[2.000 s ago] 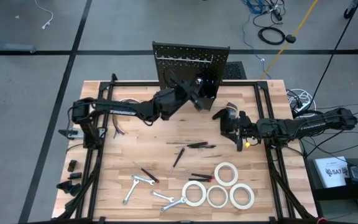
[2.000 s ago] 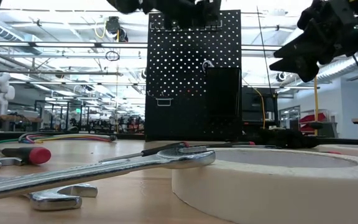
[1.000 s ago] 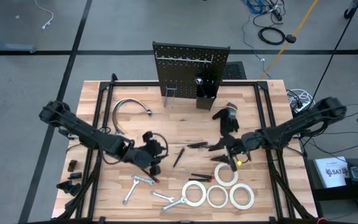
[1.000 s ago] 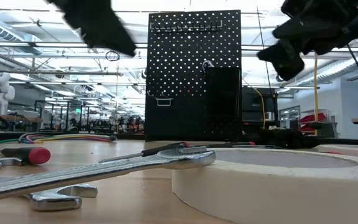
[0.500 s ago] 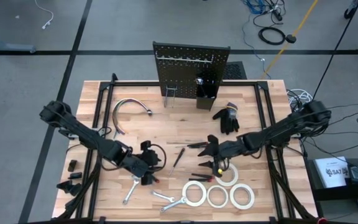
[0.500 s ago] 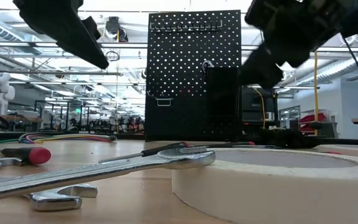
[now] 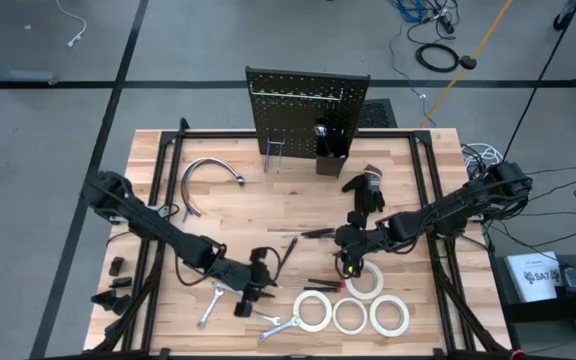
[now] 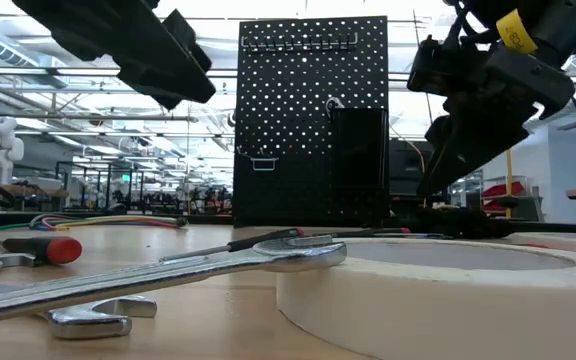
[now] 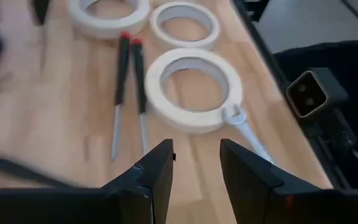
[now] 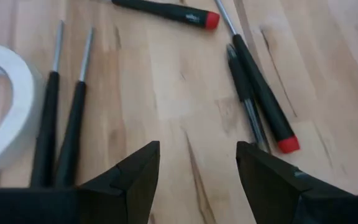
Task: Hang tools onto peg board
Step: Put the black pen into the black bin on the peg board
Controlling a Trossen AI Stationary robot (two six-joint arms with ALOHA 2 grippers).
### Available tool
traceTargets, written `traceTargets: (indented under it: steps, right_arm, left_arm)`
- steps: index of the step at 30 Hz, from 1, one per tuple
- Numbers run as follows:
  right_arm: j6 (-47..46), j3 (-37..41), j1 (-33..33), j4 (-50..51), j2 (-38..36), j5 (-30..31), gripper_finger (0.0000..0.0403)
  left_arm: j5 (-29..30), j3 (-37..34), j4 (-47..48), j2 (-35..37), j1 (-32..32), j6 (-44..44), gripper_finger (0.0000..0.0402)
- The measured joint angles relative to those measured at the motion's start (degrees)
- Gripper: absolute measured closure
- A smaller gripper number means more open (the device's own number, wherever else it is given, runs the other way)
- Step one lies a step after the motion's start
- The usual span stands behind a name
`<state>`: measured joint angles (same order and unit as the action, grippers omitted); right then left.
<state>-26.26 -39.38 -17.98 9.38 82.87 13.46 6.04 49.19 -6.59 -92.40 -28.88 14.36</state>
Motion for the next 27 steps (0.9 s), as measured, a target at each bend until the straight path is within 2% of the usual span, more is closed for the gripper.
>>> traceTargets:
  steps: [6,12,19,23,27]
  right_arm:
    - [3.28,0.0,0.82,3.27,0.0,3.89,0.0197]
    - [6.71,0.02,4.22,4.52,0.18,2.48,0.0197]
    - [9.32,5.67,8.03,-2.58,0.28,1.39,0.0198]
    - [9.81,8.39,8.91,-4.4,0.28,0.97,0.0216]
    - [9.97,9.57,9.29,-4.86,0.28,-0.87,0.0255]
  left_arm:
    - [3.49,-0.01,-0.37,-1.97,3.6,-0.19,0.0267]
    - [3.52,0.0,-0.52,-2.01,9.98,-4.63,0.0267]
    - [0.93,0.0,-1.14,-2.01,16.5,-7.77,0.0267]
    - [-1.8,0.0,-2.93,-2.01,19.01,-7.77,0.0267]
    - [-2.82,0.0,-5.27,-2.01,20.17,-7.82,0.0267]
